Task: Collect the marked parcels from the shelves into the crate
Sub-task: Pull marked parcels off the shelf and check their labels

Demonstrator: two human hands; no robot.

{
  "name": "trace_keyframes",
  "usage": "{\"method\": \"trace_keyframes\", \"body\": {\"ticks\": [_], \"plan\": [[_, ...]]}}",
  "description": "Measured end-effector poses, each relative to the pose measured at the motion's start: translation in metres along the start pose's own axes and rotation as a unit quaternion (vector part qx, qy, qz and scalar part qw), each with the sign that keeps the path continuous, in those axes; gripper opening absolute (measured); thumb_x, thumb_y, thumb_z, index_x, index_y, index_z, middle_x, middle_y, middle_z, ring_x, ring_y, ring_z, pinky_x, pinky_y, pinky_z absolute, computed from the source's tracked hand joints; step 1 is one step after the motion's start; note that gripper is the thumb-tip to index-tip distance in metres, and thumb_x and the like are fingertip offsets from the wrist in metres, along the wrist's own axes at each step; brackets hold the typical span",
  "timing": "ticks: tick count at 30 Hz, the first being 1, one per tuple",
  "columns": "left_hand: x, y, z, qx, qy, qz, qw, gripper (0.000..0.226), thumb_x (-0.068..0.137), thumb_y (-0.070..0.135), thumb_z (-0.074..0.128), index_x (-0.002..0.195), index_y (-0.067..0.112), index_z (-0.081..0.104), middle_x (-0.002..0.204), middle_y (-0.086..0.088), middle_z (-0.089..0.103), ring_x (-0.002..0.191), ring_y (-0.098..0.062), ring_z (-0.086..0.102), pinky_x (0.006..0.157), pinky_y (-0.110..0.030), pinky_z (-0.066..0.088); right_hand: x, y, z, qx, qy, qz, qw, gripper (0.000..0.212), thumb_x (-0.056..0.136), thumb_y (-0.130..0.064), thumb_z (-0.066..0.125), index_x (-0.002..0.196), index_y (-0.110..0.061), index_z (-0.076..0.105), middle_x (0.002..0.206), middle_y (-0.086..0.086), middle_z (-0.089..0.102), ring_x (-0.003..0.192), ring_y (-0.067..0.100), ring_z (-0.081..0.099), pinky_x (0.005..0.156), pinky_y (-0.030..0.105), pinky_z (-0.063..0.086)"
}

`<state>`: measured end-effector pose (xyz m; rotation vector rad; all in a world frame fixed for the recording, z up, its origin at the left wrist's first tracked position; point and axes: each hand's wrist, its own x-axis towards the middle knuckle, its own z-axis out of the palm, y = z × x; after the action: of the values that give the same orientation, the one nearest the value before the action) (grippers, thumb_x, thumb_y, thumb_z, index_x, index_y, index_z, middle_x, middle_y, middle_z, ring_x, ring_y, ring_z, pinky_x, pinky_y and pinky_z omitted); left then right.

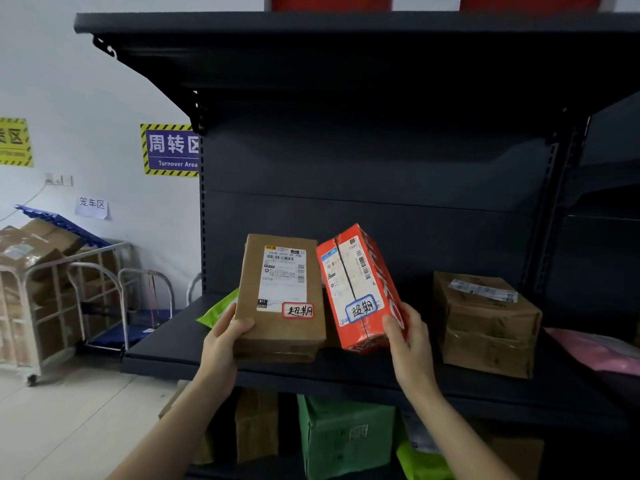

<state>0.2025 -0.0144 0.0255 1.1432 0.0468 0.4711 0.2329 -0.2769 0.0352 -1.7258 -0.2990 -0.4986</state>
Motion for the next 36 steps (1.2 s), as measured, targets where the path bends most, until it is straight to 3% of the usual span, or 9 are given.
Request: {"method": "trace_keyframes", "body": {"ticks": [3,5,7,10,14,18,24,31,36], "plan": [[-0.004,0.005,-0.004,-0.008,-0.009,0.003,1.000,0.043,0.086,0.008,0.054,0.128,0.018,0.054,0.106,-0.005,0.067,0.097,-0.023,0.060,0.082,-0.036,0.049,-0.003,-0.006,0.012,0.036,-0.023,0.008,0.999,0.061,0.076,-0.058,0.046,0.128,-0.027,0.041,0.130,0.005,0.046,0.118,0.016,0.048,0.099,0.041,0.045],[-0.006,0.008,-0.009,-0.005,-0.025,0.005,1.000,0.044,0.087,0.009,0.052,0.131,0.015,0.052,0.114,-0.010,0.065,0.102,-0.026,0.059,0.086,-0.038,0.049,-0.002,-0.007,0.019,0.058,-0.046,0.023,0.997,0.053,0.076,-0.060,0.044,0.122,-0.035,0.043,0.129,0.002,0.048,0.119,0.017,0.049,0.101,0.044,0.044],[-0.008,0.013,-0.015,0.000,-0.050,0.000,0.999,0.051,0.083,0.014,0.055,0.134,0.013,0.049,0.122,-0.014,0.061,0.108,-0.029,0.056,0.091,-0.042,0.047,-0.002,-0.007,0.024,0.087,-0.069,0.044,0.993,0.048,0.078,-0.059,0.043,0.119,-0.036,0.047,0.123,-0.002,0.056,0.111,0.009,0.056,0.092,0.033,0.048],[-0.010,0.024,-0.022,0.022,-0.096,-0.013,0.995,0.063,0.073,0.021,0.064,0.133,0.013,0.048,0.123,-0.011,0.062,0.108,-0.026,0.058,0.088,-0.039,0.048,-0.002,-0.007,0.028,0.110,-0.094,0.063,0.987,0.030,0.087,-0.050,0.043,0.112,-0.039,0.053,0.097,-0.018,0.068,0.090,-0.007,0.062,0.069,0.012,0.047],[-0.010,0.043,-0.029,0.114,-0.149,-0.022,0.982,0.050,0.080,0.024,0.058,0.129,0.027,0.051,0.120,0.002,0.066,0.110,-0.019,0.060,0.081,-0.027,0.048,0.001,-0.005,0.030,0.114,-0.115,0.065,0.985,0.021,0.091,-0.044,0.043,0.111,-0.047,0.049,0.104,-0.020,0.064,0.098,-0.005,0.059,0.077,0.016,0.044],[-0.012,0.050,-0.033,0.166,-0.177,-0.036,0.969,0.057,0.078,0.021,0.063,0.131,0.032,0.047,0.122,0.005,0.065,0.112,-0.017,0.060,0.087,-0.028,0.049,0.004,-0.001,0.028,0.107,-0.129,0.059,0.984,0.033,0.096,-0.033,0.044,0.127,-0.042,0.042,0.111,-0.023,0.060,0.103,-0.004,0.056,0.080,0.016,0.043],[-0.015,0.051,-0.031,0.176,-0.147,-0.014,0.973,0.061,0.088,0.007,0.056,0.139,0.033,0.035,0.127,-0.001,0.060,0.113,-0.020,0.059,0.091,-0.032,0.050,0.006,0.003,0.029,0.081,-0.147,0.046,0.985,0.043,0.095,-0.032,0.046,0.137,-0.034,0.038,0.111,-0.023,0.058,0.103,-0.004,0.054,0.085,0.019,0.042],[-0.027,0.053,-0.042,0.151,-0.112,-0.012,0.982,0.067,0.085,0.002,0.057,0.140,0.033,0.034,0.128,-0.008,0.061,0.116,-0.026,0.058,0.092,-0.034,0.049,0.007,0.001,0.039,0.096,-0.180,0.045,0.978,0.039,0.092,-0.032,0.052,0.128,-0.040,0.038,0.112,-0.018,0.058,0.100,-0.002,0.056,0.071,0.015,0.044],[-0.049,0.060,-0.065,0.141,-0.066,0.010,0.988,0.070,0.079,0.000,0.060,0.139,0.031,0.038,0.125,-0.011,0.063,0.113,-0.030,0.060,0.090,-0.037,0.049,0.001,-0.007,0.066,0.101,-0.207,0.034,0.973,0.043,0.092,-0.030,0.053,0.131,-0.036,0.036,0.104,-0.025,0.054,0.090,-0.008,0.057,0.058,0.011,0.047]]}}
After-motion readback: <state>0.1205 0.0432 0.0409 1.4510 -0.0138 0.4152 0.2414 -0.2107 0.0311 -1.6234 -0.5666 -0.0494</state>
